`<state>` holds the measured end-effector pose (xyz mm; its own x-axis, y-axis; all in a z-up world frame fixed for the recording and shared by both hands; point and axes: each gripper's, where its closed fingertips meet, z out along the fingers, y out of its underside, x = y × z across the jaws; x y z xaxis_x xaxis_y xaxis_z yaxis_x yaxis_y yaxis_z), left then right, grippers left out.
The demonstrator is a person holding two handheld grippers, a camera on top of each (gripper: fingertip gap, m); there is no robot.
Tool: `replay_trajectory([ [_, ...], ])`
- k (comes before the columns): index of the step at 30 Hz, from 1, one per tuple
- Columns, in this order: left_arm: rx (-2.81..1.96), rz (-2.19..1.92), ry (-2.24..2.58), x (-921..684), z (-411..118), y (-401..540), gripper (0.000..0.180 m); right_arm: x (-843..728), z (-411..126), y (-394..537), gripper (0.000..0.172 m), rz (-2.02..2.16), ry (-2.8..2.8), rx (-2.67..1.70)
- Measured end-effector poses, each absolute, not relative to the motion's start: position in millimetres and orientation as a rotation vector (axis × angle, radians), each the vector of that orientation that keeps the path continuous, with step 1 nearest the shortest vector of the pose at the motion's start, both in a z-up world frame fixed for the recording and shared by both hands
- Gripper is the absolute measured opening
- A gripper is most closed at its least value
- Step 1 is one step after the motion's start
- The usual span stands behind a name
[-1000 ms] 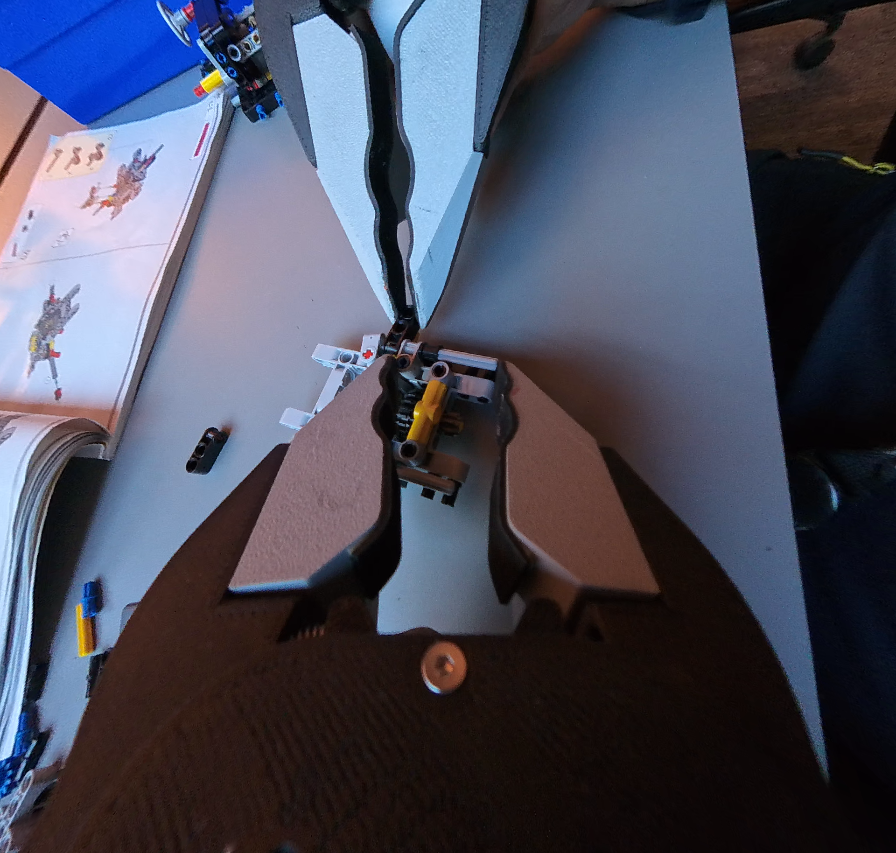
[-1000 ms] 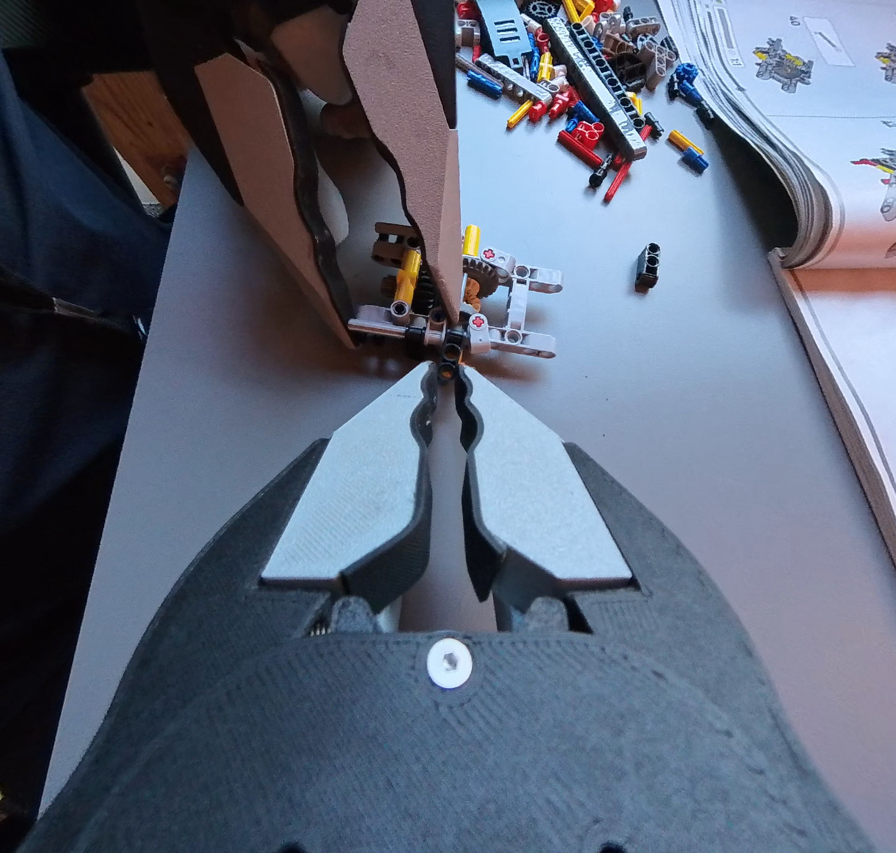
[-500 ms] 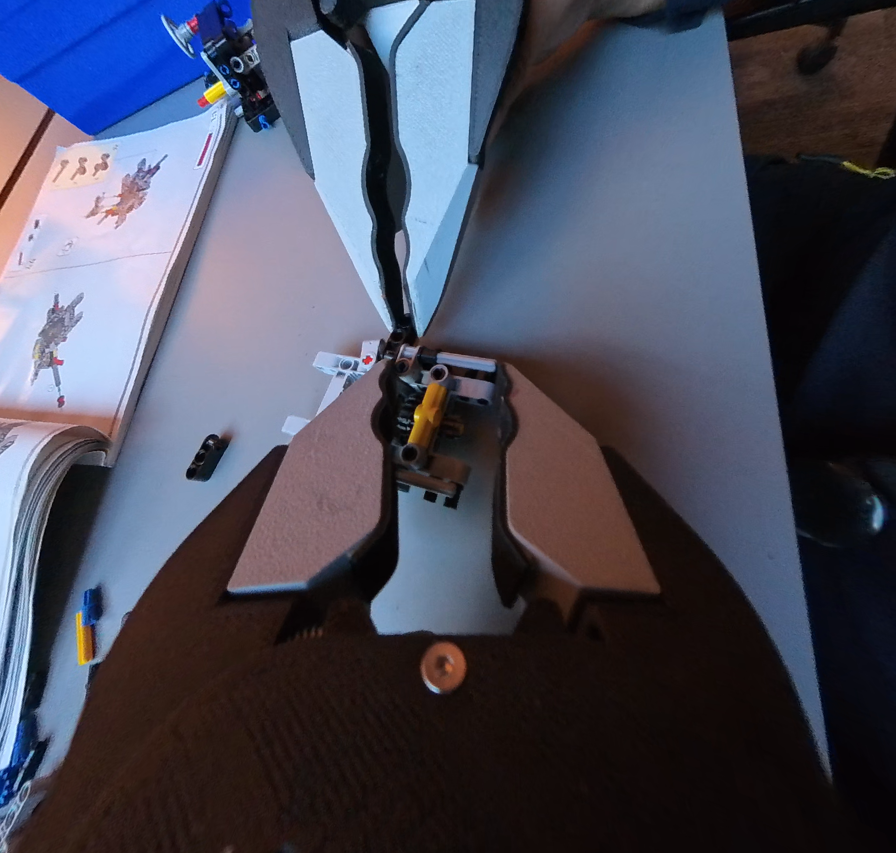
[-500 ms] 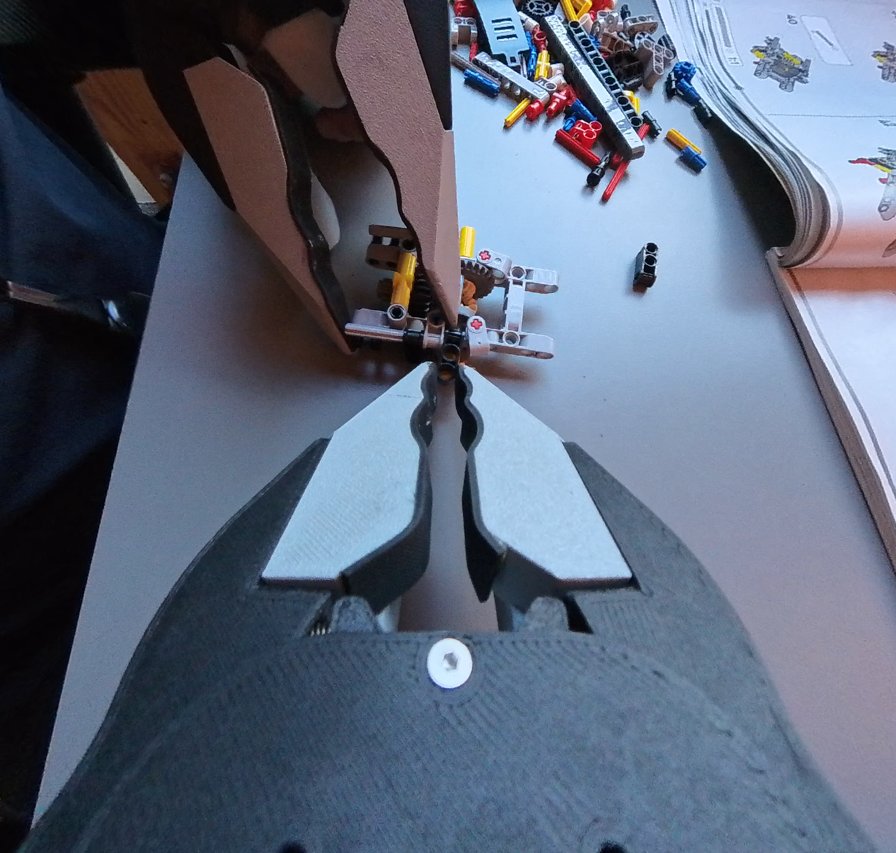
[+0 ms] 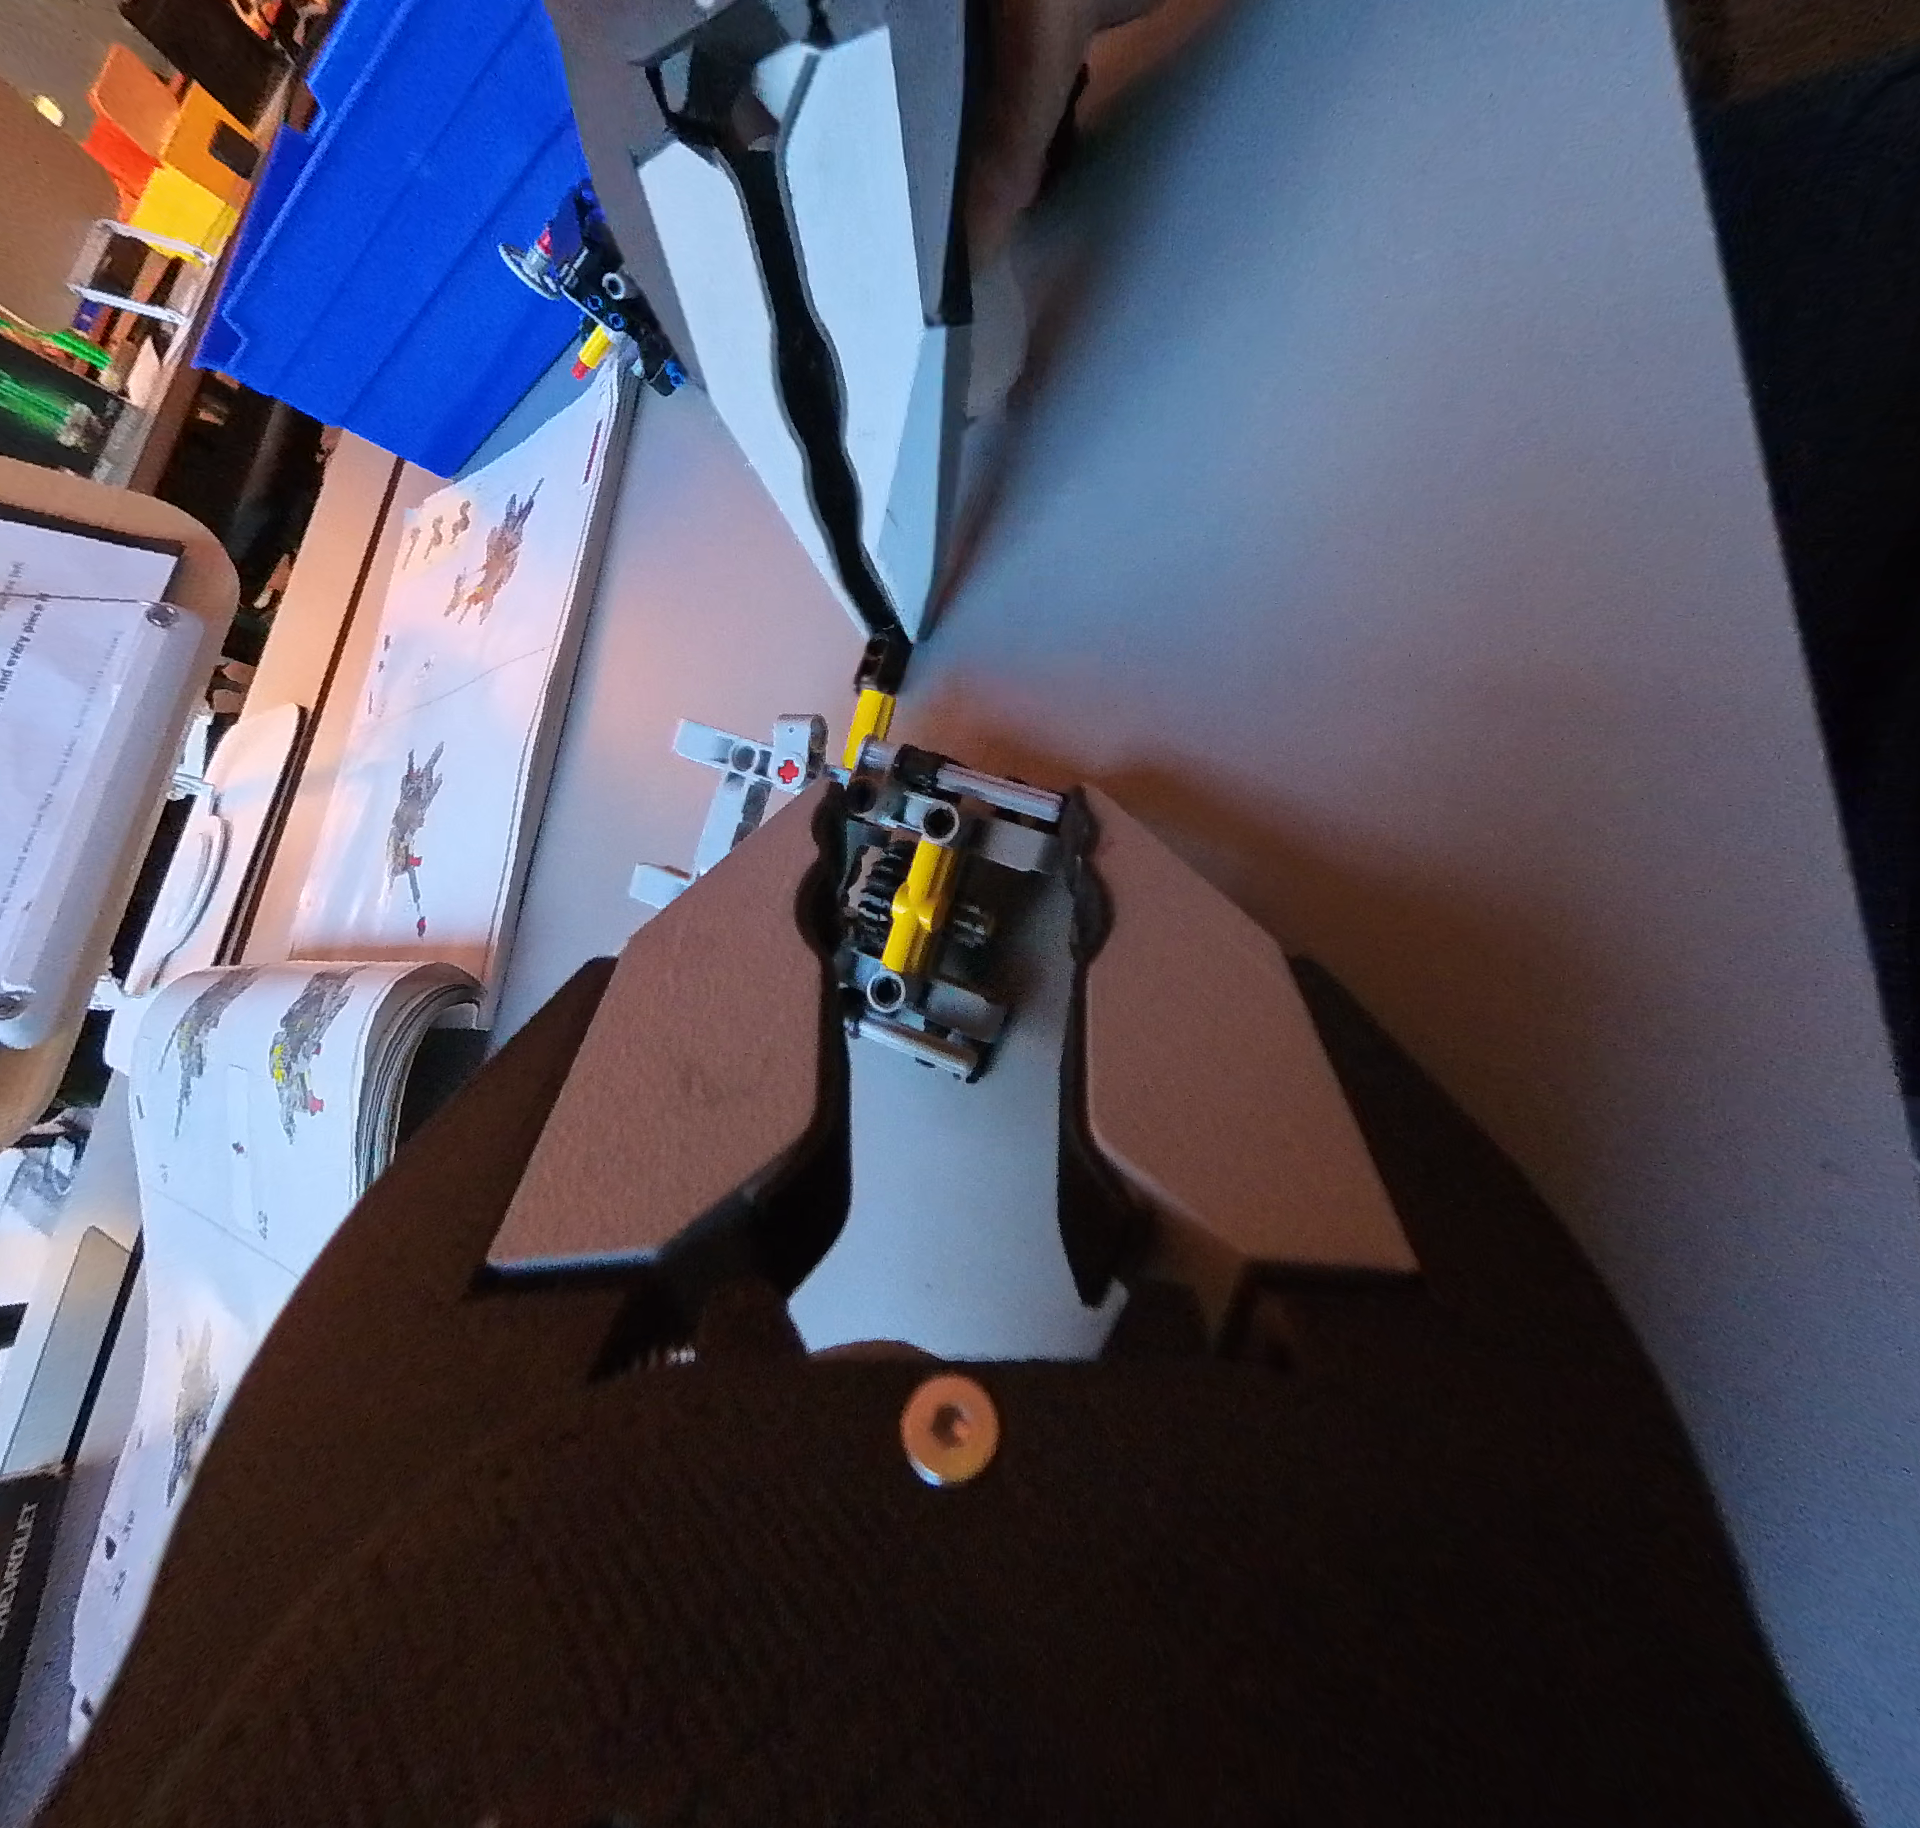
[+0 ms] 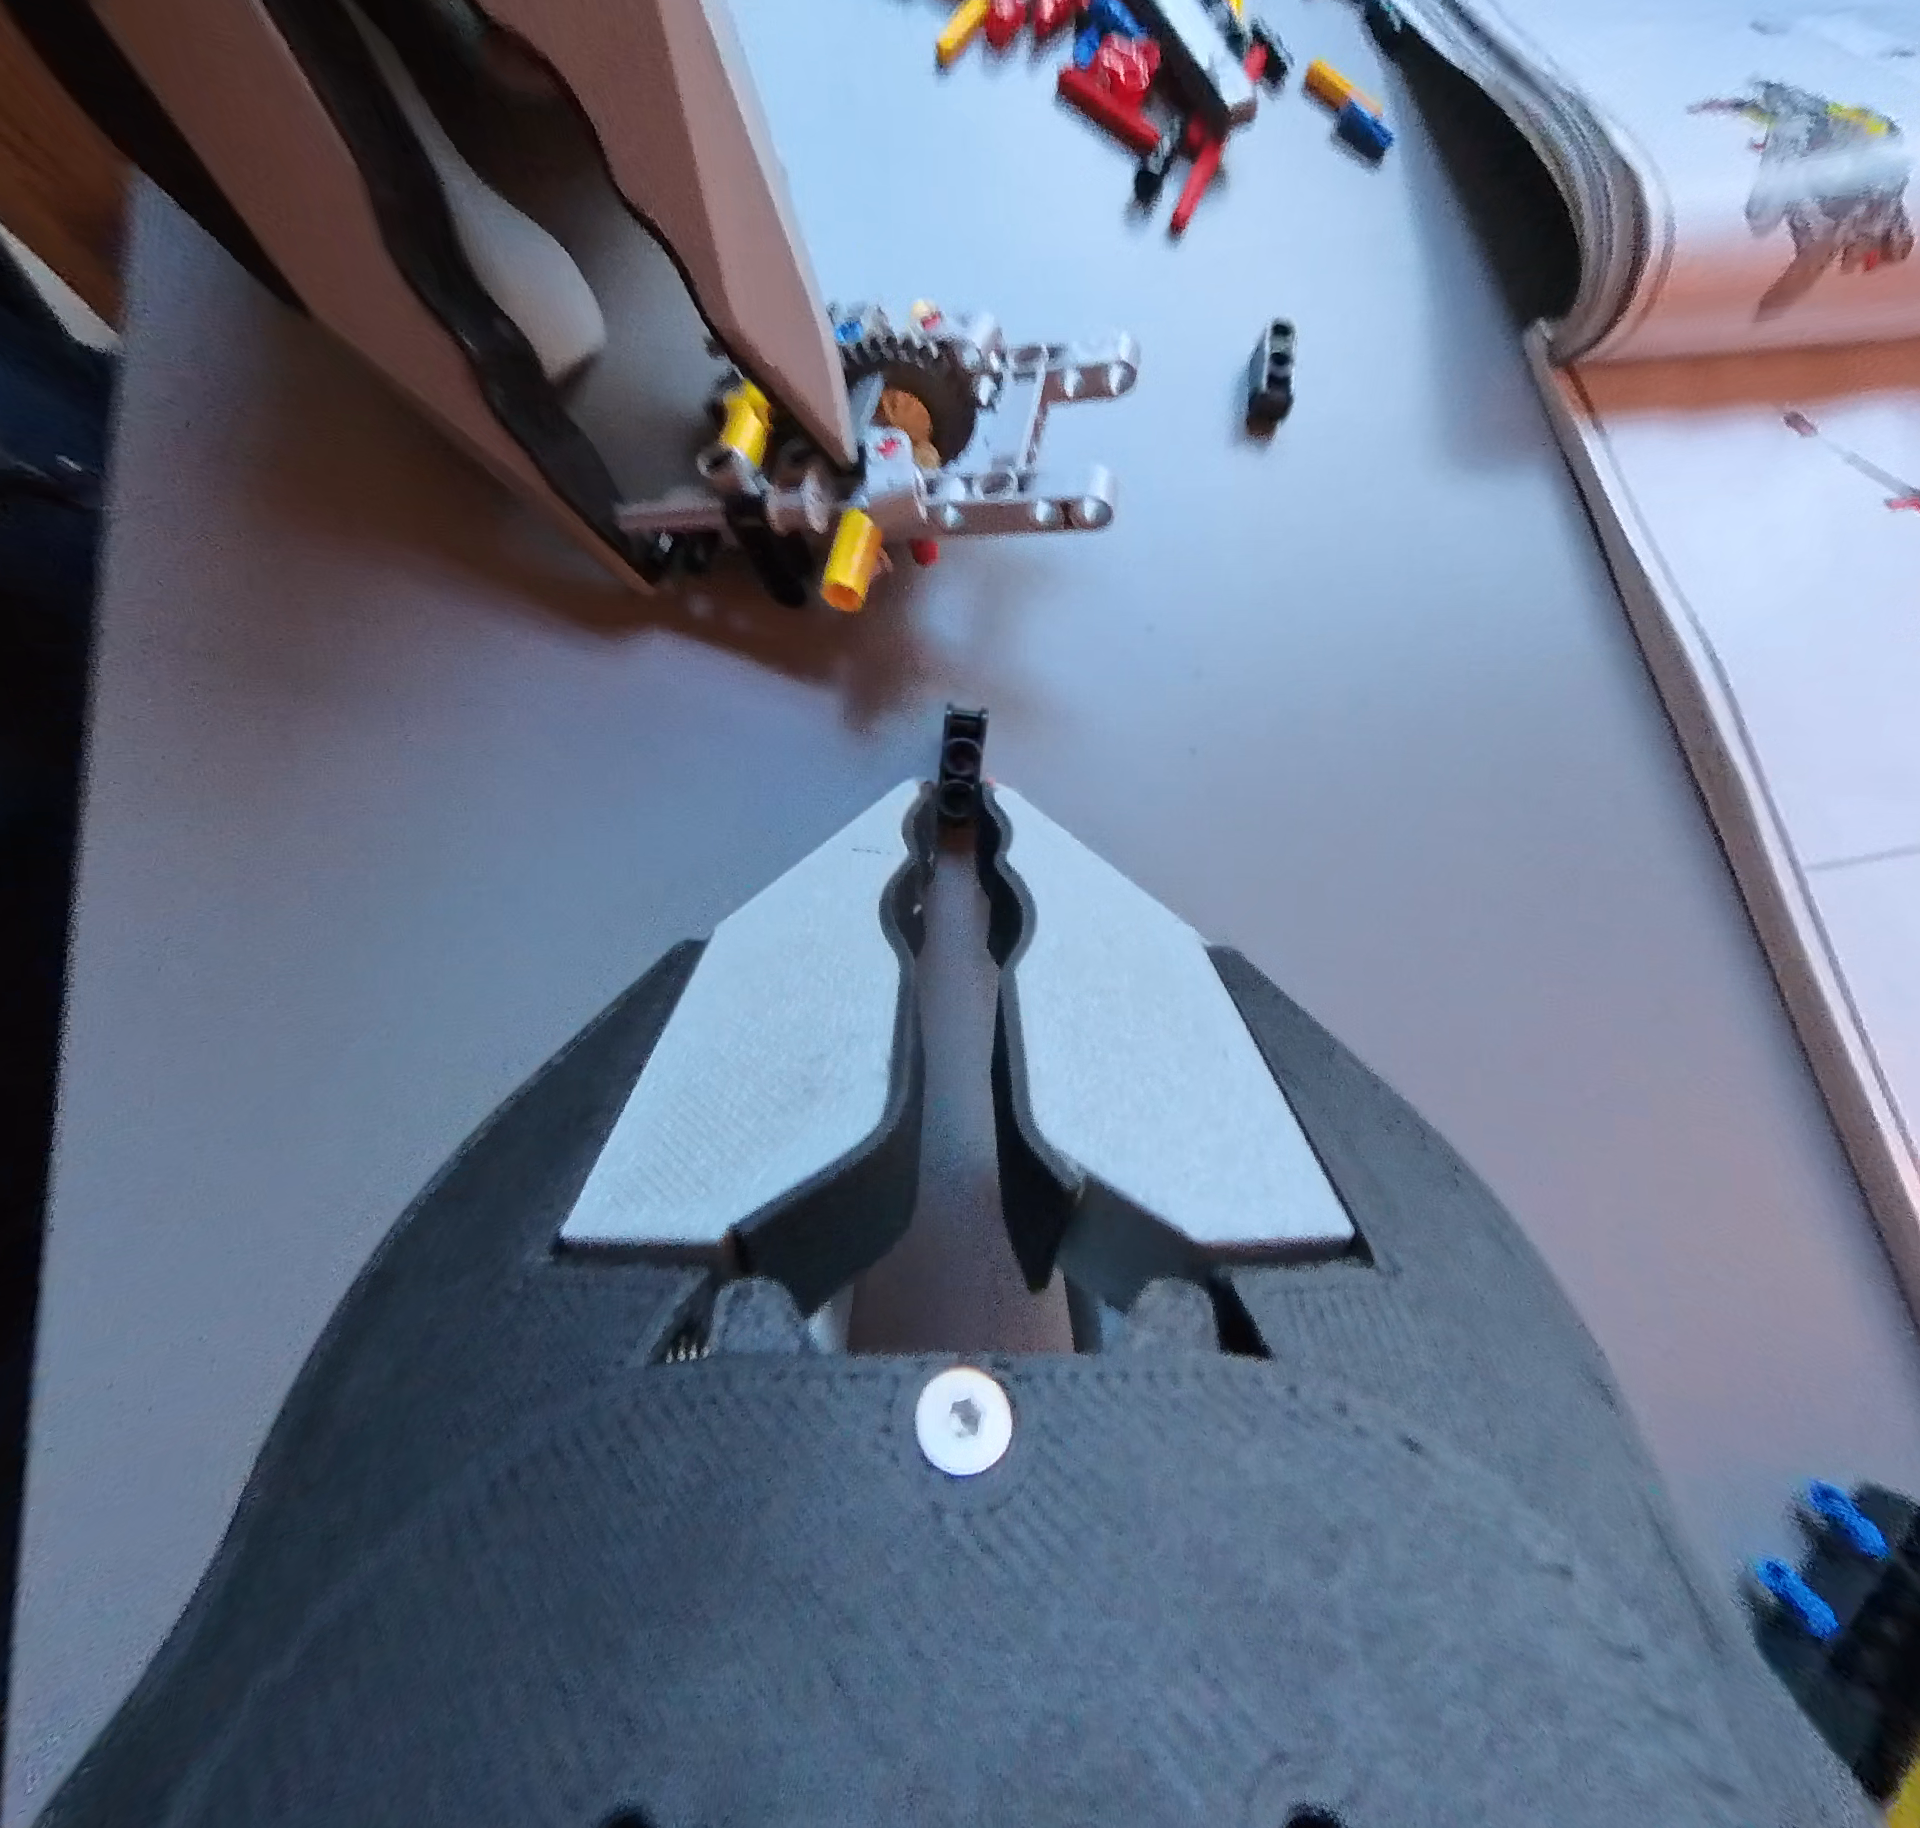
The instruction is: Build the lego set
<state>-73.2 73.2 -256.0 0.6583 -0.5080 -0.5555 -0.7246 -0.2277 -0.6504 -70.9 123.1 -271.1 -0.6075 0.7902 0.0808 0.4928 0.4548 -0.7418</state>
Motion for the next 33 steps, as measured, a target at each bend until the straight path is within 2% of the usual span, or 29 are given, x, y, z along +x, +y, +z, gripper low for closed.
replay_trajectory([
  [4,-1.900,0.248,0.941,-74,-253,68,0.058,-71,-272,126,0.004,0.929,-2.278,-1.077],
  [7,-1.924,0.200,0.905,-76,-251,64,0.062,-71,-271,130,0.023,0.916,-2.247,-1.090],
  [9,-1.946,0.166,0.895,-76,-252,62,0.062,-66,-271,130,0.013,0.921,-2.258,-1.087],
  [11,-1.967,0.149,0.890,-76,-254,60,0.063,-66,-272,132,0.010,0.906,-2.247,-1.093],
  [19,-1.949,0.207,0.943,-74,-258,55,0.041,-66,-271,137,0.004,0.904,-2.226,-1.139],
  [27,-1.902,0.266,0.997,-70,-259,53,0.028,-62,-261,135,0.004,0.832,-2.099,-1.092],
  [33,-1.899,0.264,1.002,-70,-259,52,0.027,-64,-270,141,0.004,0.689,-2.093,-1.091],
])
